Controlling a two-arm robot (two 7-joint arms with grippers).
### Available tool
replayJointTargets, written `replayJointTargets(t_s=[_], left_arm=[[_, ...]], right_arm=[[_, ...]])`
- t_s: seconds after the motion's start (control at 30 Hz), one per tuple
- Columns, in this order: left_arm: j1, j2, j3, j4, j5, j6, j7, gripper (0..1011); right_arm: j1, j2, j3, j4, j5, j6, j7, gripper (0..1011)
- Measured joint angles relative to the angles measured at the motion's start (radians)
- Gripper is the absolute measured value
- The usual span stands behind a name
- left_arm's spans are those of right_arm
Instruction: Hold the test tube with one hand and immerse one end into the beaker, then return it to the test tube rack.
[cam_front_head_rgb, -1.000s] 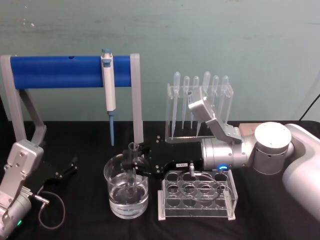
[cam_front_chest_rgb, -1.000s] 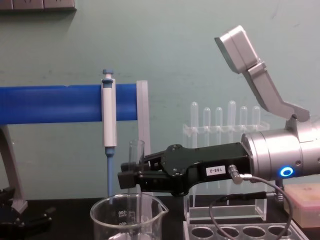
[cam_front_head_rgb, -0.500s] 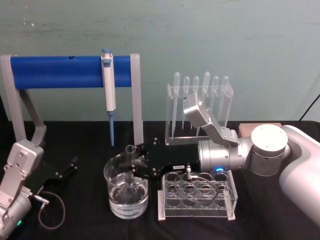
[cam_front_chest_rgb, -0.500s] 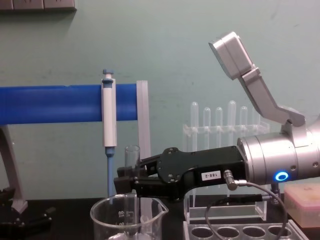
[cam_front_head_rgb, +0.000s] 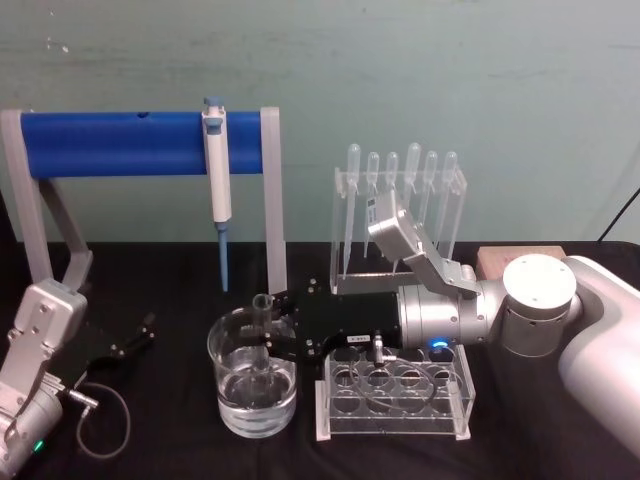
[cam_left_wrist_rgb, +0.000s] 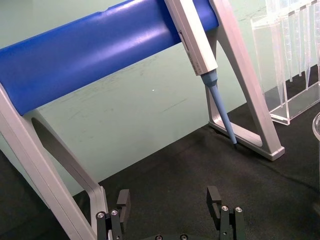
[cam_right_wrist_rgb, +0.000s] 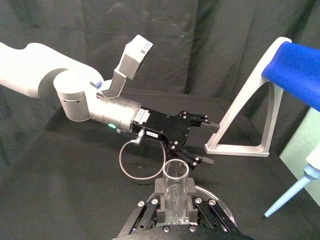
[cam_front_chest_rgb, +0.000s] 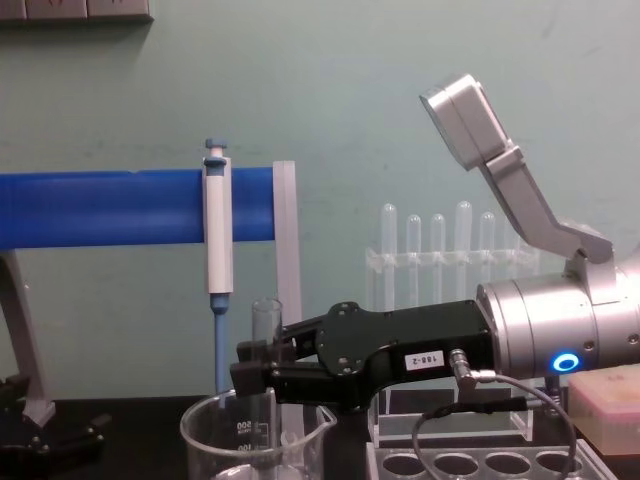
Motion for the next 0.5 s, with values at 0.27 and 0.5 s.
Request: replayJointTargets(t_s=[0.27, 0.5], left_arm=[[0.0, 0.0, 0.0, 0.0, 0.0, 0.0, 0.0, 1000], [0.0, 0.0, 0.0, 0.0, 0.0, 0.0, 0.0, 1000]], right_arm=[[0.001, 0.0, 0.0, 0.0, 0.001, 0.0, 0.0, 230], [0.002, -0.001, 0.0, 0.0, 0.001, 0.001, 0.0, 230]])
